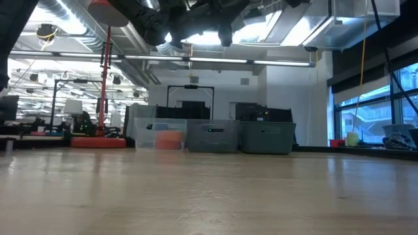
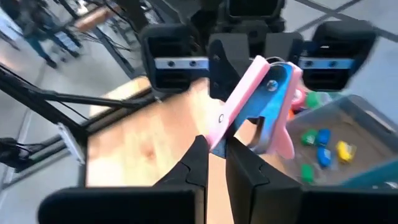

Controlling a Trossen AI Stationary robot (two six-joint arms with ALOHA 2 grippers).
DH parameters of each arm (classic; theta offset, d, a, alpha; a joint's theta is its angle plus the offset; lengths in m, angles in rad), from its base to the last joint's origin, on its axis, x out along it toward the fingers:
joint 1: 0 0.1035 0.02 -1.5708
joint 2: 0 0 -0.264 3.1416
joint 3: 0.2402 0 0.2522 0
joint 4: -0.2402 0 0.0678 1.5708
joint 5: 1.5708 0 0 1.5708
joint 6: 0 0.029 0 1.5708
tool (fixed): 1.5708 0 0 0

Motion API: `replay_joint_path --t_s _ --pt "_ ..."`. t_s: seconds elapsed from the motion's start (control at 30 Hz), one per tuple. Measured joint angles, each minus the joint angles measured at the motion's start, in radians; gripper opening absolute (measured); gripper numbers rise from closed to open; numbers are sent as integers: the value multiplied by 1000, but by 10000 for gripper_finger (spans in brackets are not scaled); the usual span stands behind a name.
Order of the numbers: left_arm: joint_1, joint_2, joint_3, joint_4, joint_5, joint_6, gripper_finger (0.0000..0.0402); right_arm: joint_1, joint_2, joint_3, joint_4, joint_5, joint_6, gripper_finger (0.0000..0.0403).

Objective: Pick and place Stapler, Stapler remover, tape
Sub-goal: Put the pink staple remover into the blue bin

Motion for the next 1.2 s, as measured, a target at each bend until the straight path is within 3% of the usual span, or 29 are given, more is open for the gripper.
replay_joint_path --t_s 0.27,0.5,0.6,0.8,0.93,1.0,1.1,1.2 --pt "-1 1 -1 -54 15 7 1 -4 -39 130 -270 232 -29 27" --pt "-6 1 -1 -60 38 36 24 -59 -19 152 -485 247 -3 27" --pt "-6 1 -1 -60 55 -3 63 -109 18 150 -567 216 -2 27" --pt "6 -30 -1 -35 120 -104 158 -245 123 150 -573 82 -172 27" --pt "32 -117 -1 30 178 -204 205 -347 211 150 -546 -8 -289 27" --pt "37 -189 -6 13 165 -173 211 -392 245 150 -511 -68 -330 27" --pt "27 -327 -5 -205 48 65 204 -446 285 150 -470 -147 -363 27" --pt "-7 -464 -5 -661 -172 389 187 -481 326 150 -445 -208 -393 27"
